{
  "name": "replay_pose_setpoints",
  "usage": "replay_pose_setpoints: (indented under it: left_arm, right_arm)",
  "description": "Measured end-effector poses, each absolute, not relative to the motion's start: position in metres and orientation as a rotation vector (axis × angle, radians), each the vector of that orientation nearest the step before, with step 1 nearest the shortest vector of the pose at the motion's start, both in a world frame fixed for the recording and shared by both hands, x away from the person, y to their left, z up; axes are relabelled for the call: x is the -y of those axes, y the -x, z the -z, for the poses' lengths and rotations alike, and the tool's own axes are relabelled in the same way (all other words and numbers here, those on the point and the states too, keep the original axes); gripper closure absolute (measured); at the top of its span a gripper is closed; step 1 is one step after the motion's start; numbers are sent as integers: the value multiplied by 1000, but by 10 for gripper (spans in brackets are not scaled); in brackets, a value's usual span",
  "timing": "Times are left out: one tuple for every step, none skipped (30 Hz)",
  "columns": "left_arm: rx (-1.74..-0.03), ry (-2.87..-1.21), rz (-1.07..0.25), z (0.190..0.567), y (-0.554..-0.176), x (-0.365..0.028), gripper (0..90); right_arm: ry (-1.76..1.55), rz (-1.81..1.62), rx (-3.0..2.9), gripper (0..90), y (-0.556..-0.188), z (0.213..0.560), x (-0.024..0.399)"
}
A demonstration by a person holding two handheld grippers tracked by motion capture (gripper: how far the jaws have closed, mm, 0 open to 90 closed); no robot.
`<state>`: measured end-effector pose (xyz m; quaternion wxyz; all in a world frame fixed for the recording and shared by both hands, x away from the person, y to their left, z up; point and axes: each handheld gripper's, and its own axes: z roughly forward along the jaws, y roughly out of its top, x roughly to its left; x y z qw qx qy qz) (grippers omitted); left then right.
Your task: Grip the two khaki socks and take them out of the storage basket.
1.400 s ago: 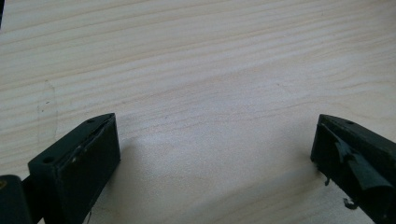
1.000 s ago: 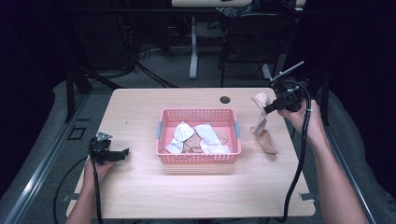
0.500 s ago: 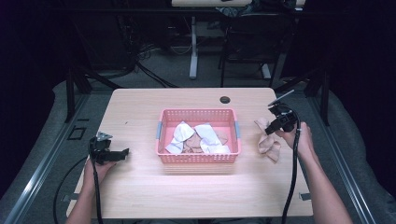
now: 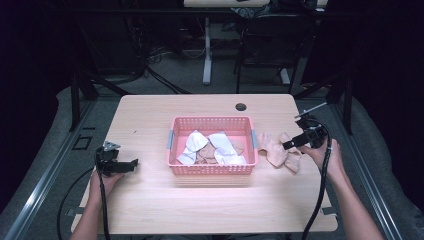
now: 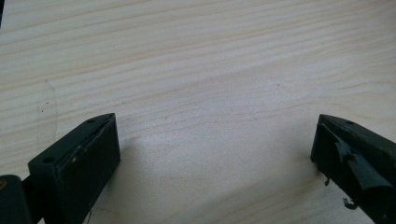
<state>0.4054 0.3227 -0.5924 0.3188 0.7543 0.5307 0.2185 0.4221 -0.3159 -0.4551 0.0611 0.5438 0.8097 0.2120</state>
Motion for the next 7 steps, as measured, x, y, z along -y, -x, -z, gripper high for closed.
replay_pose_setpoints:
  left_arm:
    - [-1396,-1984,-575,592,-405,-323,12]
    - [-1395,-1984,-575,592,-405,-323,12]
    - [-1394,-1987,-575,592,-406,-323,12]
    - [-1394,-1987,-575,592,-406,-323,12]
    - [-1394,-1988,-575,592,-406,-323,12]
    - [-1394,-1987,-574,592,-406,-323,12]
    - [-1394,-1988,-575,592,-406,-323,11]
  right_arm:
    - [-1643,-637,-2459,214,-419,455,319]
    - [-1648,-646,-2456,190,-417,456,321]
    - [-1647,-644,-2454,156,-415,457,323]
    - [-1658,-641,-2450,142,-413,459,325]
    - [-1666,-647,-2450,139,-413,460,327]
    - [-1678,-648,-2442,120,-411,461,329]
    - [-1677,-636,-2446,103,-411,463,332]
